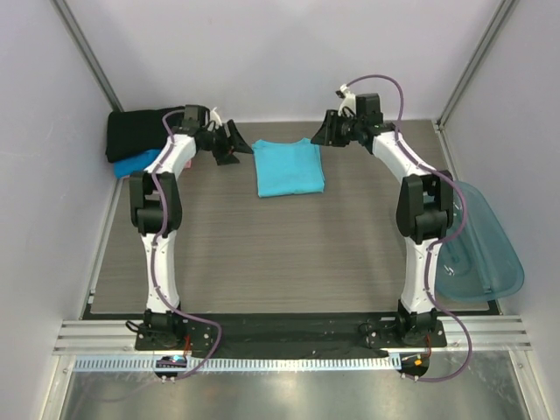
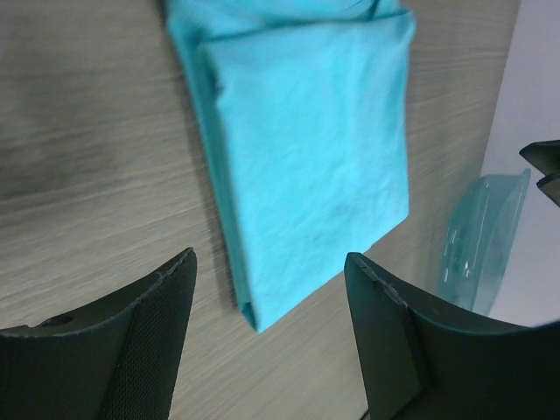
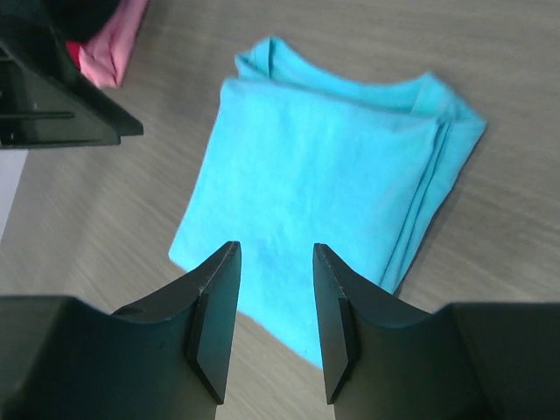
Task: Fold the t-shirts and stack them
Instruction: Neatly place the folded tshirt to the corner
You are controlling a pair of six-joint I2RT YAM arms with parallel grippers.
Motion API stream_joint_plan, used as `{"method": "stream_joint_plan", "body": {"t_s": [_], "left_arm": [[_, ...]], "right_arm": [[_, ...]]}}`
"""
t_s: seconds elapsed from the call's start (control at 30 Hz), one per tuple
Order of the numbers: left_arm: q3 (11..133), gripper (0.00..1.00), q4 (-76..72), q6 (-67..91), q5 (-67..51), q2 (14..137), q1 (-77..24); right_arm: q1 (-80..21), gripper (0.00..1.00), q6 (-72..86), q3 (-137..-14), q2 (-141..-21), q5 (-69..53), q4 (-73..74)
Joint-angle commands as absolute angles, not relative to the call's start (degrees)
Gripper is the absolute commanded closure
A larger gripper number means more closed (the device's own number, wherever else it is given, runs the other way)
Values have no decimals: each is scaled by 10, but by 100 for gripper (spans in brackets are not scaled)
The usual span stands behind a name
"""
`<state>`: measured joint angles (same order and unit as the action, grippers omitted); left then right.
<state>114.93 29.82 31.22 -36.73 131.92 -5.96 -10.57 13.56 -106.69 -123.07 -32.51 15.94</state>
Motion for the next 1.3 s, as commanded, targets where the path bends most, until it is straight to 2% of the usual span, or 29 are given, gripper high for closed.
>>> {"method": "stream_joint_plan", "body": {"t_s": [0.0,0.5,0.6,0.67,0.7,0.87,0.97,1.0,1.07,1.17,1.2,1.27], "left_arm": [[1122,30,275,341,-429,1335,-53],[1146,33,251,336,-432,1433,-76],[1157,37,242,344,-432,1456,-86],[1163,44,233,353,-432,1472,-90],[1164,51,229,358,-430,1477,-92],[1177,59,226,382,-401,1493,-96],[1187,73,227,382,-392,1494,-96],[1190,77,228,381,-390,1493,-96],[1200,82,228,379,-388,1493,-96],[1206,89,228,373,-388,1496,-96],[1208,95,229,367,-388,1496,-98],[1210,99,229,365,-388,1495,-98]], "right_arm": [[-113,56,113,-1034,-1243,-344,191],[-117,55,127,-1092,-1351,-340,191],[-120,55,126,-1095,-1362,-332,190],[-120,54,125,-1095,-1367,-327,189],[-121,54,125,-1095,-1369,-326,190],[-120,54,124,-1099,-1367,-322,190],[-120,52,106,-1118,-1340,-288,198],[-119,50,90,-1122,-1334,-276,199],[-115,33,79,-1137,-1324,-228,212],[-101,28,90,-1187,-1357,-240,254],[-98,28,93,-1188,-1361,-242,254],[-92,28,97,-1185,-1368,-242,254]]}}
